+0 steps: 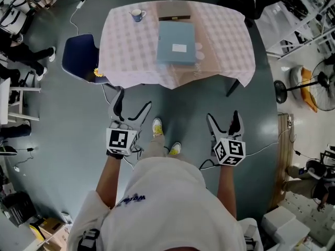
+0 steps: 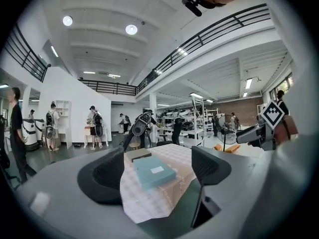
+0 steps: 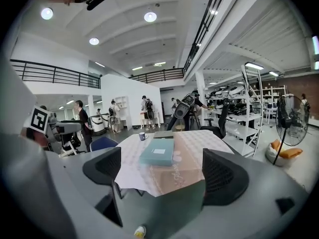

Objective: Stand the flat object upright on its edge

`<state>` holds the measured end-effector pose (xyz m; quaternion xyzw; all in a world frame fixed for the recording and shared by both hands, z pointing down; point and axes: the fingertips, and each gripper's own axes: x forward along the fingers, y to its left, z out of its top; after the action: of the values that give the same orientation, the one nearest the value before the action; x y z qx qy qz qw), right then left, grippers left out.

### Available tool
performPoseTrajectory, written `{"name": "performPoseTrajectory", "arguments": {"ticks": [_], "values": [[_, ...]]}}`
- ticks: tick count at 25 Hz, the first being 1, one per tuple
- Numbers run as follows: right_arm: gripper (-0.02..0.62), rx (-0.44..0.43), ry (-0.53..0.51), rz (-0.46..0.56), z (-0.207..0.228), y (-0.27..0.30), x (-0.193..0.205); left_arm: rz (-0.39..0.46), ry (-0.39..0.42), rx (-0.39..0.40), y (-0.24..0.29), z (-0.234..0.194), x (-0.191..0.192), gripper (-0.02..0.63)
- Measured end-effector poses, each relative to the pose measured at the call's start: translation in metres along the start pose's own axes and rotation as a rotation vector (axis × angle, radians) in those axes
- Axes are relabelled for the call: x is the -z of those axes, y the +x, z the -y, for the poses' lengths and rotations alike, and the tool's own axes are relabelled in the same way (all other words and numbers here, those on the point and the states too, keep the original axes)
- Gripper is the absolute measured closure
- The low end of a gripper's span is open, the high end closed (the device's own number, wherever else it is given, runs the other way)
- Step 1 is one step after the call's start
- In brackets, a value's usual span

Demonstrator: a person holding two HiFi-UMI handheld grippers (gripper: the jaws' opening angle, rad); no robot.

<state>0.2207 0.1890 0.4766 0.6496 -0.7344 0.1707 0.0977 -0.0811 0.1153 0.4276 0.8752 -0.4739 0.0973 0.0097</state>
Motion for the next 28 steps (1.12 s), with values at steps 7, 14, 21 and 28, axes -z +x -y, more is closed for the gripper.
{"name": "performPoseTrajectory", "arguments": {"ticks": [7,14,21,28], "values": [[0.094,0.037,0.016,-0.008,0.000,0.068,-0.042,0.009,-0.038,0.040,0.063,-0.054,-0.001,0.192],[0.094,0.058,0.016,-0.023,-0.020,0.126,-0.062,0.015,-0.101,0.064,0.102,-0.104,0.005,0.192],[0.094,0.084,0.012,-0.056,-0.023,0.160,-0.067,-0.022,-0.165,0.100,0.136,-0.134,0.017,0.192],[0.097,0.062,0.015,-0.085,-0.011,0.213,-0.068,-0.076,-0.212,0.114,0.184,-0.152,0.036,0.192]]}}
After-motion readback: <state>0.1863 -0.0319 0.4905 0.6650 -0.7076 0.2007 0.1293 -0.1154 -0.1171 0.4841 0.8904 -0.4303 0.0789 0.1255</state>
